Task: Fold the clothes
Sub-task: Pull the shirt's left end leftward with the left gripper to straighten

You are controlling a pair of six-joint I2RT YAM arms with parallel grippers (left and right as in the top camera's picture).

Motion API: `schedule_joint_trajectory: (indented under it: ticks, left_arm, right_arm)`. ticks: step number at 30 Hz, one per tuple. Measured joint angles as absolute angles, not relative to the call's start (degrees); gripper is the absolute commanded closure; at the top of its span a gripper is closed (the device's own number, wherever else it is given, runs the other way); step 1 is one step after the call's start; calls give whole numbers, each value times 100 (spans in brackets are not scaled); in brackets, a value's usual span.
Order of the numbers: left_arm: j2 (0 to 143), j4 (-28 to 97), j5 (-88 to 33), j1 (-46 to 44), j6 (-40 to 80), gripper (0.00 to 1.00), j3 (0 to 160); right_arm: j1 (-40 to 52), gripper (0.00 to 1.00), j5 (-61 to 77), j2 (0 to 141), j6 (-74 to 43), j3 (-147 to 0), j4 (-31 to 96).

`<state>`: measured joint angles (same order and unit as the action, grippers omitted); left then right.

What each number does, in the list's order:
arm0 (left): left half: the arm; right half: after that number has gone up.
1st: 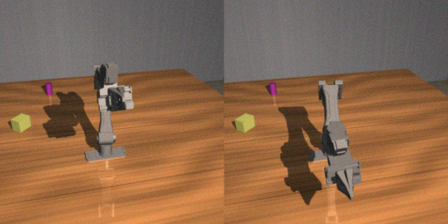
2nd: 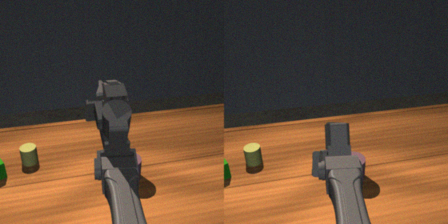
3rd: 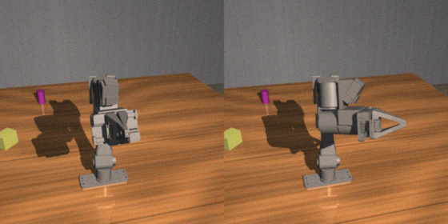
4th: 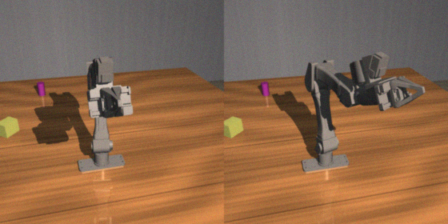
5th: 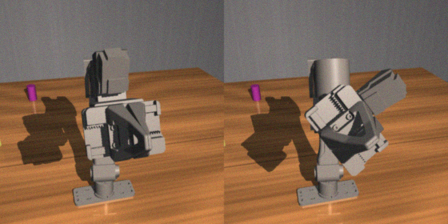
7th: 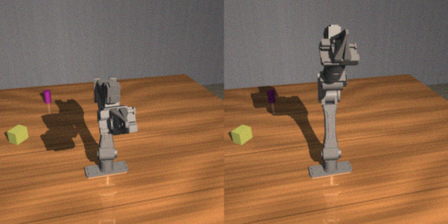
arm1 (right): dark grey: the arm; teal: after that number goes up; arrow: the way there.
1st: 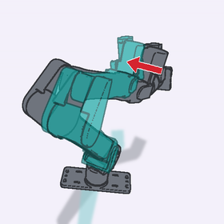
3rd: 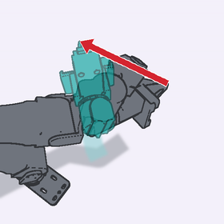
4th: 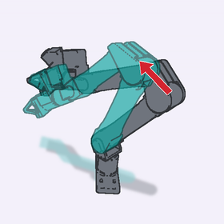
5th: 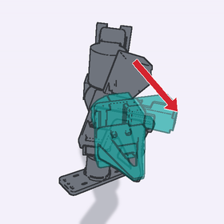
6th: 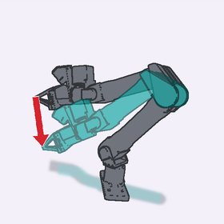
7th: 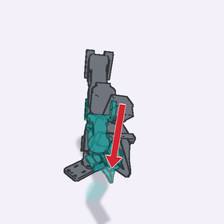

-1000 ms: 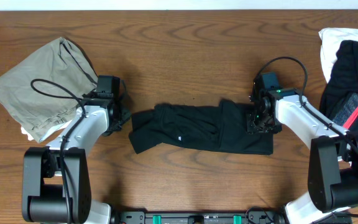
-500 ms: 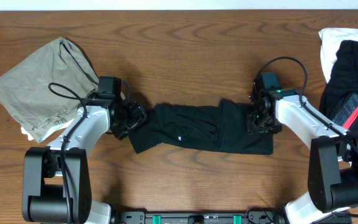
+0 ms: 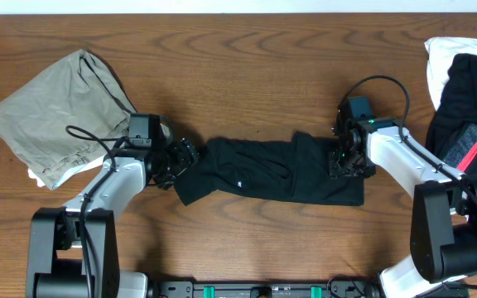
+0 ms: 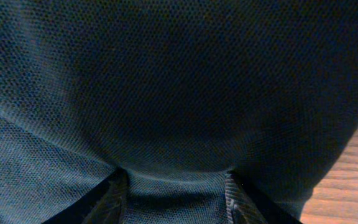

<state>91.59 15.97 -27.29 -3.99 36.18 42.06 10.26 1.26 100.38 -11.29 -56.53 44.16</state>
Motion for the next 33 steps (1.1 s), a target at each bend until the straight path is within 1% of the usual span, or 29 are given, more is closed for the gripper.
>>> schedule_joint_trajectory:
  ticks: [10, 11, 14, 16, 19, 20, 21, 22, 29, 33]
  left_arm:
    - [9159, 1496, -2858, -617, 3601, 21, 4169]
    - [9159, 1490, -2858, -617, 3601, 24, 4167]
    - [9183, 1424, -2860, -626, 3597, 45, 4130]
    - [9212, 1382, -2864, -639, 3573, 55, 4084]
    - [9249, 1363, -2880, -655, 3489, 68, 4042]
    - [9258, 1363, -2880, -655, 3459, 78, 4032]
    - [9260, 1367, -2877, -655, 3481, 90, 4023]
    - [9279, 1369, -2862, -652, 3474, 94, 4003]
    - [9290, 1461, -2904, -637, 3282, 94, 3977]
    - [9067, 1865, -2880, -486, 3127, 94, 3977]
  right_arm:
    - [1026, 49, 123, 10038, -1127, -5653, 4421]
    - [1026, 49, 123, 10038, -1127, -5653, 4421]
    - [1026, 49, 121, 10038, -1127, -5653, 4421]
    - [1026, 49, 123, 10038, -1127, -5653, 4421]
    - [1026, 49, 123, 10038, -1127, -5653, 4423]
    - [1026, 49, 123, 10038, -1127, -5653, 4423]
    - [1026, 49, 123, 10038, -1129, -5653, 4423]
    - [1026, 49, 123, 10038, -1127, -5653, 4423]
    - [1026, 50, 123, 10038, -1129, -5653, 4425]
    - [1026, 47, 121, 10031, -1127, -5680, 4539]
